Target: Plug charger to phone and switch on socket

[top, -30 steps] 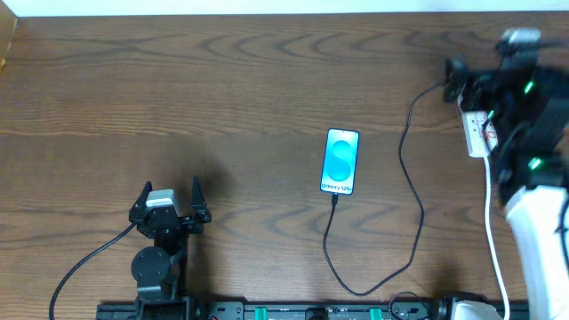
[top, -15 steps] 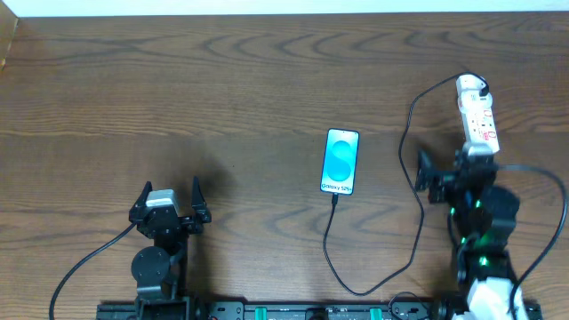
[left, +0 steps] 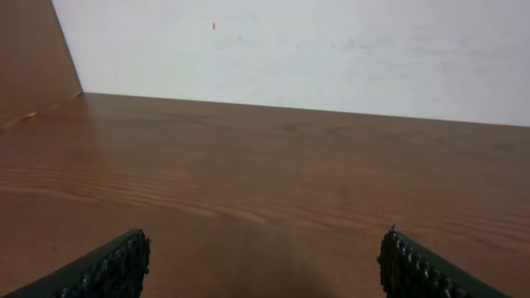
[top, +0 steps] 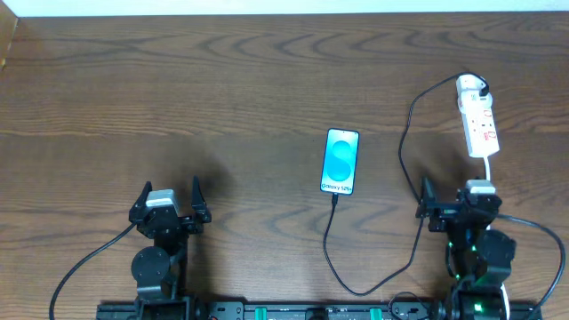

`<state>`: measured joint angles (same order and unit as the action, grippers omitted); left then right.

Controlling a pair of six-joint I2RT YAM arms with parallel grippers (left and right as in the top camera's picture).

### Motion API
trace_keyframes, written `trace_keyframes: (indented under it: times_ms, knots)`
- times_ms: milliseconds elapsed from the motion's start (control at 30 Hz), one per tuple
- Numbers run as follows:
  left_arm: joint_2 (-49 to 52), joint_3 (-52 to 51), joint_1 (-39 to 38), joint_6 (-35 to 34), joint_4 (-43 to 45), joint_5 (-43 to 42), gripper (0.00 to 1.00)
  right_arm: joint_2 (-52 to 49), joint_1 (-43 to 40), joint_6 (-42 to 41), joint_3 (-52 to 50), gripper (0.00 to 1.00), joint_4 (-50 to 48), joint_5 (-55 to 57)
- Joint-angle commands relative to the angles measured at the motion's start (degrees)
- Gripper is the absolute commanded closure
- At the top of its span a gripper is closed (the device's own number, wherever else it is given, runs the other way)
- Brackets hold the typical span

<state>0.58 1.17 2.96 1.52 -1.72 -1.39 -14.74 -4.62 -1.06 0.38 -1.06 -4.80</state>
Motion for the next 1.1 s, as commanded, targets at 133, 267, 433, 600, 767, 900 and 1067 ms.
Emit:
trace_keyframes:
  times_ms: [133, 267, 433, 600, 767, 900, 1067]
  knots:
    - [-0.35, -0.94, 0.28, -0.04, -2.34, 0.48, 0.12, 14.25, 0.02, -0.61, -0.07, 0.01, 4.55, 2.08]
    - [-0.35, -0.94, 0.28, -0.04, -2.34, 0.48, 0.12, 14.47, 0.07, -0.63, -0.07, 0.01, 5.16, 1.62]
    - [-0.35, -0.94, 0.28, -0.04, -2.34, 0.48, 0.12, 14.43, 0.07, -0.61, -0.07, 0.01, 5.16, 1.66]
    - [-0.35, -0.94, 0.28, -0.04, -2.34, 0.48, 0.12, 14.4, 0.07, -0.61, -0.07, 0.01, 5.16, 1.66]
    - [-0.35, -0.94, 0.28, -0.04, -2.34, 0.48, 0.12, 14.4, 0.07, -0.63, -0.07, 0.01, 5.16, 1.66]
    - [-0.35, -0.94, 0.28, -0.04, -2.34, 0.48, 0.12, 14.4, 0.07, -0.61, -0.07, 0.01, 5.16, 1.66]
    - [-0.35, -0.94, 0.28, -0.04, -2.36, 0.48, 0.12, 14.4, 0.07, -0.61, -0.07, 0.01, 5.16, 1.66]
